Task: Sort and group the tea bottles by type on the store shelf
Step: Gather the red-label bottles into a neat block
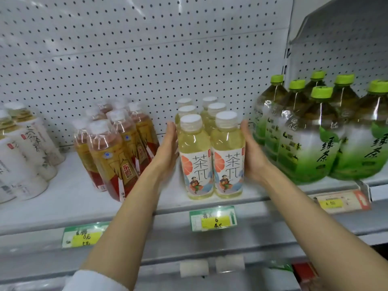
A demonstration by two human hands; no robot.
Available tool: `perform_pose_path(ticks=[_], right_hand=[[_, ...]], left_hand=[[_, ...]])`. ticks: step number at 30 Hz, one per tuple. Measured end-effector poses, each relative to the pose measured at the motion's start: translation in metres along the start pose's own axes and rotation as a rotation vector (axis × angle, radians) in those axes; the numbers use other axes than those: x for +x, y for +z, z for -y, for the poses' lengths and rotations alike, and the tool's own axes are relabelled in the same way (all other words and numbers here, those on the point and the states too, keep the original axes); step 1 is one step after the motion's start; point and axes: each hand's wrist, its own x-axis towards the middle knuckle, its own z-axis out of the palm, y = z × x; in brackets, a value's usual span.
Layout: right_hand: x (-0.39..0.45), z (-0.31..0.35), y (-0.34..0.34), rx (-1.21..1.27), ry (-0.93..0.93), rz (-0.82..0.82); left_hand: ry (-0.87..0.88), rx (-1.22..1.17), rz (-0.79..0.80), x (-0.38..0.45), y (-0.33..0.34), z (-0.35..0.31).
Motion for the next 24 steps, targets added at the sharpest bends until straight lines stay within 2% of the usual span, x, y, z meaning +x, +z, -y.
perform_pose_path(ticks=[3, 7, 13, 15, 17, 19, 22, 24], right_hand=[[0.007, -0.003, 0.013, 0.067, 0.035, -0.106], [0.009, -0.008, 0.016, 0.116, 0.026, -0.146], [0.008, -0.012, 0.02, 0.066, -0.01, -0.199], [-0.001, -0.018, 0.017, 0.032, -0.025, -0.186], [-0.012, -0.028, 0.01, 0.013, -0.124, -0.132], [-0.025, -0.035, 0.01, -0.071, -0.239, -0.105], [-0.036, -0.035, 0.024, -0.362, -0.335, -0.21], [-0.04, -0.037, 0.03, -0.457, -0.383, -0.281]], left_hand=[[0.072, -0.042, -0.114, 0.003, 0.017, -0.006], [0.074, -0.071, -0.153, 0.001, 0.02, 0.002], [0.022, 0.009, -0.012, -0.01, 0.003, 0.006], [0.064, -0.033, 0.024, -0.022, 0.005, 0.006], [0.119, -0.066, 0.016, -0.043, 0.011, 0.004], [0.213, 0.015, 0.025, -0.066, 0.02, 0.006], [0.358, 0.231, 0.073, -0.08, 0.028, 0.017], [0.405, 0.261, 0.067, -0.076, 0.025, 0.022]])
